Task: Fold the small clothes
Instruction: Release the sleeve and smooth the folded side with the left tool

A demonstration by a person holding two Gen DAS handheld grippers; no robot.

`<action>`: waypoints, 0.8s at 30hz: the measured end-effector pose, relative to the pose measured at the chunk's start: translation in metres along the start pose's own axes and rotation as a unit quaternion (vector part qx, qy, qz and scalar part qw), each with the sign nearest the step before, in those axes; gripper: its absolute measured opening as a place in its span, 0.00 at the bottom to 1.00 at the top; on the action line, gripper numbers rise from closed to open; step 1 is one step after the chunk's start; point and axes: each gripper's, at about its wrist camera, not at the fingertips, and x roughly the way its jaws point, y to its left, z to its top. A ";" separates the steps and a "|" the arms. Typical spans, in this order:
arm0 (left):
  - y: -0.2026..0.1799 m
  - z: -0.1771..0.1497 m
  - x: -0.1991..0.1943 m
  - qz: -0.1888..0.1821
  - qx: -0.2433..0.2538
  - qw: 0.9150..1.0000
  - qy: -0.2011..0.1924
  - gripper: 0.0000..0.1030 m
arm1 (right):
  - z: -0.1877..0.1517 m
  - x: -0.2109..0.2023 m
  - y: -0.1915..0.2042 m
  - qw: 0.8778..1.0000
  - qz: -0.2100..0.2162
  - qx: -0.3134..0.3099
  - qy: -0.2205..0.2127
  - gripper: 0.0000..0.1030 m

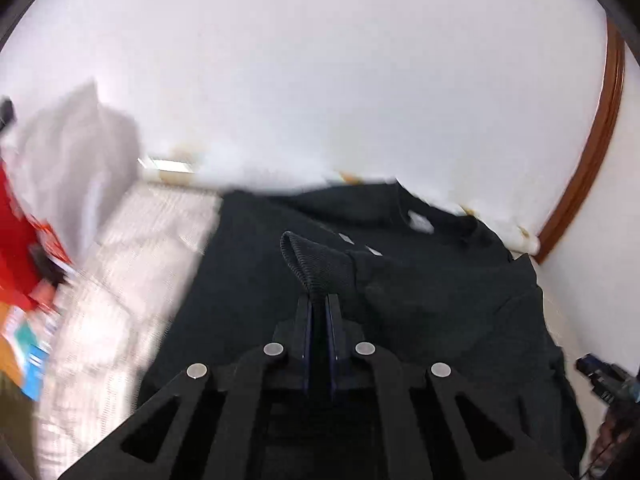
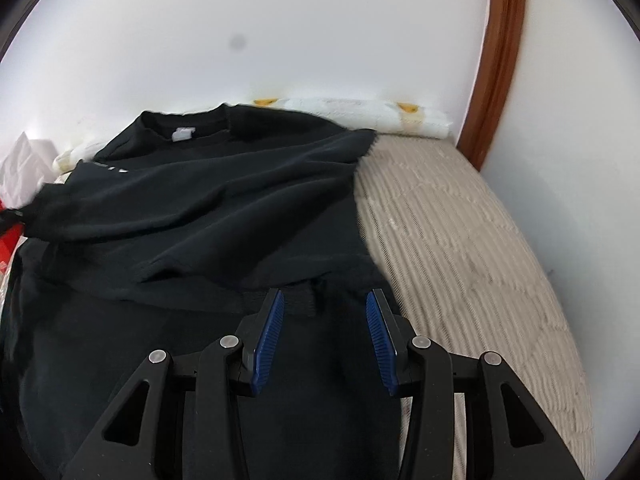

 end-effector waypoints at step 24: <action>0.033 -0.043 0.006 0.054 -0.006 0.996 0.071 0.10 | 0.010 0.041 -0.025 0.999 -0.017 0.045 0.023 0.43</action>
